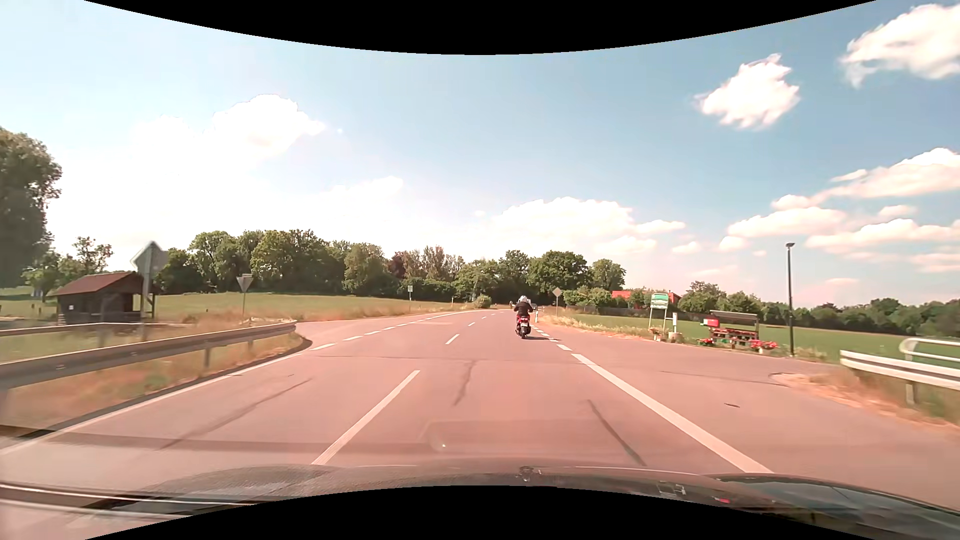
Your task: Follow the waypoints while adhering to traffic rules and regulations
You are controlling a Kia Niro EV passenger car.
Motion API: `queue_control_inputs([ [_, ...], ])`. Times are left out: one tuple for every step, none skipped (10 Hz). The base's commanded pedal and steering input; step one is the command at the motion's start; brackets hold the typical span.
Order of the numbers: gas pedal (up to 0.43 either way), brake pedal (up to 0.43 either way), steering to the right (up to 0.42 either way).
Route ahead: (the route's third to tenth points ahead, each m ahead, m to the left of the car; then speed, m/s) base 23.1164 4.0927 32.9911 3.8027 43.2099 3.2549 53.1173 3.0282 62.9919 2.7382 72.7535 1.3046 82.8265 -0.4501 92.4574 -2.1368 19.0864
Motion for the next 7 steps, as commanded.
queue_control_inputs([
  [0.118,0.006,-0.001],
  [0.098,0.006,0.0],
  [0.098,0.006,0.0],
  [0.098,0.006,0.001],
  [0.098,0.006,0.001],
  [0.098,0.006,0.003],
  [0.098,0.006,0.004],
])
